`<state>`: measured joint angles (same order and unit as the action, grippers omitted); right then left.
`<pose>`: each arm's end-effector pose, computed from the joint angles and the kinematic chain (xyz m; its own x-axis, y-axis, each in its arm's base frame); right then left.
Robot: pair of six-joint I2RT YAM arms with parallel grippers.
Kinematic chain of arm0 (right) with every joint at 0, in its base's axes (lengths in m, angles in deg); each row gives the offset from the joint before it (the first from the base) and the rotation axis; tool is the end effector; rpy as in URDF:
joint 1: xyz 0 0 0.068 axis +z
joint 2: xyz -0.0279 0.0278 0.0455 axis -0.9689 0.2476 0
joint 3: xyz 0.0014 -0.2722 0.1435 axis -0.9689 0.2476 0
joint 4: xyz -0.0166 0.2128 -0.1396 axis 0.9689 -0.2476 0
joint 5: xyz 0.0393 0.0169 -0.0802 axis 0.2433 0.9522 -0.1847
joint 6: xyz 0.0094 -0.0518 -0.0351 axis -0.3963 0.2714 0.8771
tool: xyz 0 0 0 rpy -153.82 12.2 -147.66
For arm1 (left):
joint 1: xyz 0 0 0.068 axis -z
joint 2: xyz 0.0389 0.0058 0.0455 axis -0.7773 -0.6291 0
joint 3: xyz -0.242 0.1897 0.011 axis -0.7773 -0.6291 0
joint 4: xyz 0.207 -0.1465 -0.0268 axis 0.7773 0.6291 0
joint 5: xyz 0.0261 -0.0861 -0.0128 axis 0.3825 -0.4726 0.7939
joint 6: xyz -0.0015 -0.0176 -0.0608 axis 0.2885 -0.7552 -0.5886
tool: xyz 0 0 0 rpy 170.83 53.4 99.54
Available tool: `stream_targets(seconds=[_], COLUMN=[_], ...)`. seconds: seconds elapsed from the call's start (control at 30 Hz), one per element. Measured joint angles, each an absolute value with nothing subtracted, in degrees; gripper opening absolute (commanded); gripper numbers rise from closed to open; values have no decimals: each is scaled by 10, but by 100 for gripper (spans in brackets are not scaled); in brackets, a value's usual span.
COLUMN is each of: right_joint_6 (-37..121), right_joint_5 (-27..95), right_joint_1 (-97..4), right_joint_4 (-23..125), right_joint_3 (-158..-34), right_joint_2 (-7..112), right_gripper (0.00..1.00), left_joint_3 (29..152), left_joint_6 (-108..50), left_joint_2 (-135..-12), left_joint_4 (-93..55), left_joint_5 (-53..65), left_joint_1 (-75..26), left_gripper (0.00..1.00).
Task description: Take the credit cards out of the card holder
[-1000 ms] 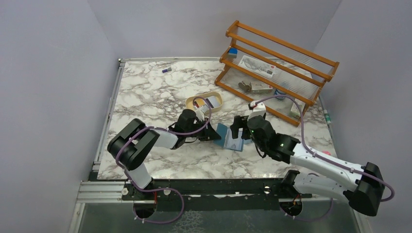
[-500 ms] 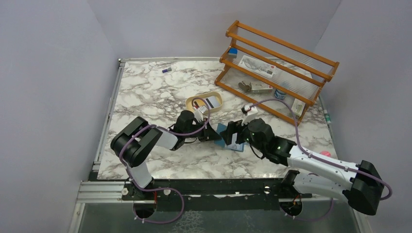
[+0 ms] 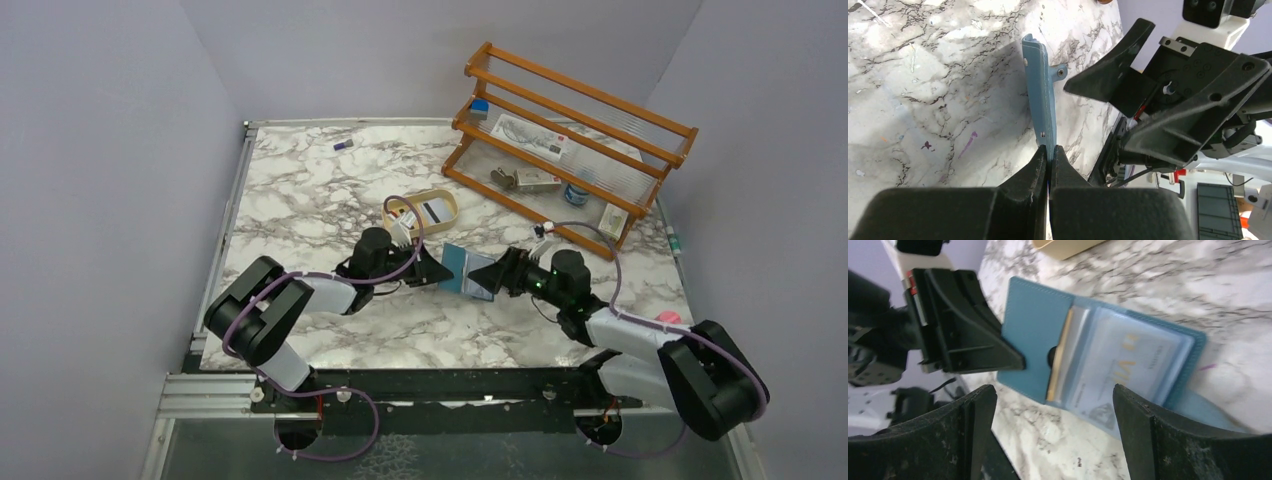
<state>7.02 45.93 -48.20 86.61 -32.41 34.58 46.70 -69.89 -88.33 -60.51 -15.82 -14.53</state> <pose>0.1669 0.1047 0.2004 -0.6603 0.3651 -0.6562 -0.3691 0.6033 0.7070 0.2239 -0.1963 0.1943 -0.8670 -0.2076 -0.4529 0.3472 0.4001 -0.8481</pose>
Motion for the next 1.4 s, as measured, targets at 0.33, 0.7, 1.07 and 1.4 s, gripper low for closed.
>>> stream_targets(seconds=[0.33, 0.7, 1.07, 1.4], right_joint_6=[-18, -55, -114, -111], right_joint_5=[612, 655, 700, 730], right_joint_1=[-483, -483, -483, -493], right_joint_4=[1155, 1315, 1389, 1378], right_joint_3=[-307, -306, -323, -330], right_joint_2=[507, 616, 721, 668], right_gripper=[88, 87, 83, 83], left_joint_3=[462, 461, 461, 462], left_joint_6=[-698, -710, -719, -723], left_joint_2=[-882, -854, -856, -879], left_joint_4=[-604, -607, -617, -664], left_joint_5=[-152, -155, -162, -162], left_joint_1=[-145, -145, -145, -152], left_gripper=[0, 0, 0, 0])
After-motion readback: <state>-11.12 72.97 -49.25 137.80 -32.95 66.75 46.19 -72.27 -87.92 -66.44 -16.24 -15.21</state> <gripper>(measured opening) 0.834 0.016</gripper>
